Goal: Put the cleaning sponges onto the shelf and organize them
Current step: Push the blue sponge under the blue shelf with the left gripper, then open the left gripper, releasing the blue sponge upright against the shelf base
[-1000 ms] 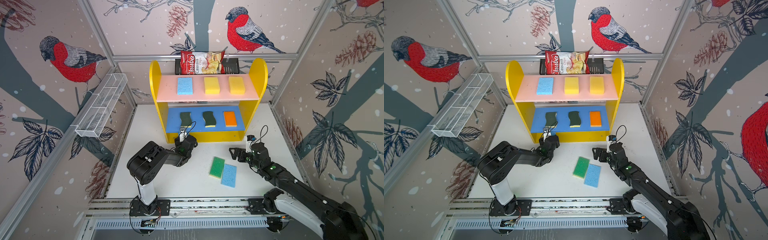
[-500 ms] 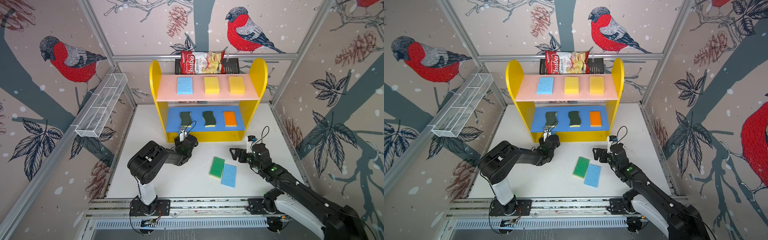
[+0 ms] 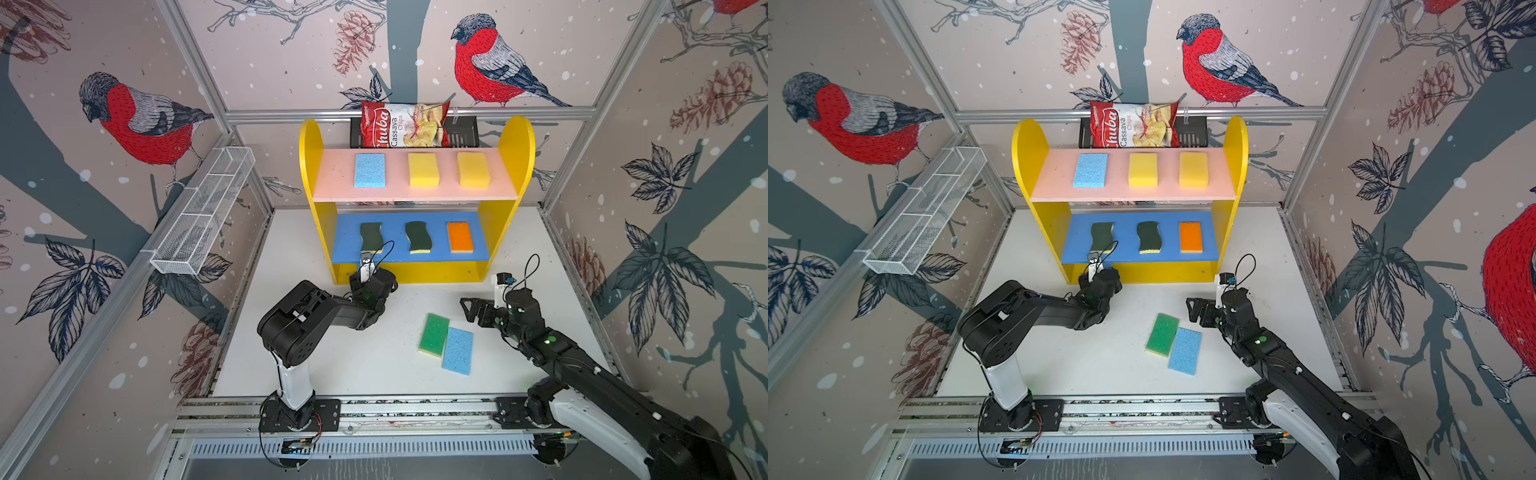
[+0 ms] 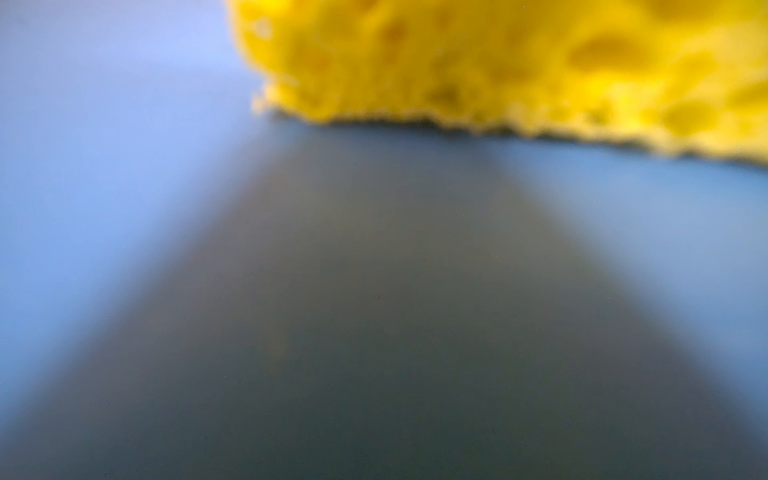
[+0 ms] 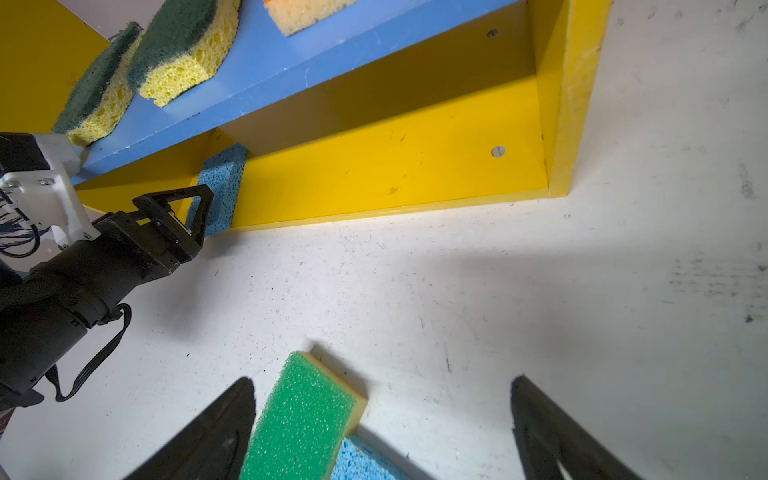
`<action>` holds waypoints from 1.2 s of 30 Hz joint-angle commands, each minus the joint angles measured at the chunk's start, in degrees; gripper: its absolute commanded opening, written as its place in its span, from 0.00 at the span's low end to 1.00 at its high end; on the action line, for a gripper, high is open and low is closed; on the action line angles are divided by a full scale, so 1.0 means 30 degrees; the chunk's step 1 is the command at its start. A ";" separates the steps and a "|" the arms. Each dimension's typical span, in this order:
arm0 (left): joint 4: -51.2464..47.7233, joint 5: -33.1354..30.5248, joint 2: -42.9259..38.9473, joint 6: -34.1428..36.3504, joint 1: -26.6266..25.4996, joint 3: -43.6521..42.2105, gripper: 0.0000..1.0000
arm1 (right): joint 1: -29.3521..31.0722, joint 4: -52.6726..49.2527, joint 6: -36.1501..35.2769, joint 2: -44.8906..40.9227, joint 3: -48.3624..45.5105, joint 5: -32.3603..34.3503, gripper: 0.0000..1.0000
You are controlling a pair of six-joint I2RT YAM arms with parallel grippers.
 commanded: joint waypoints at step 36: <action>-0.5504 0.3843 -1.1337 -0.0463 -0.0585 -0.4873 0.81 | 0.0089 -0.0877 0.0624 -0.1835 0.0308 -0.0089 0.96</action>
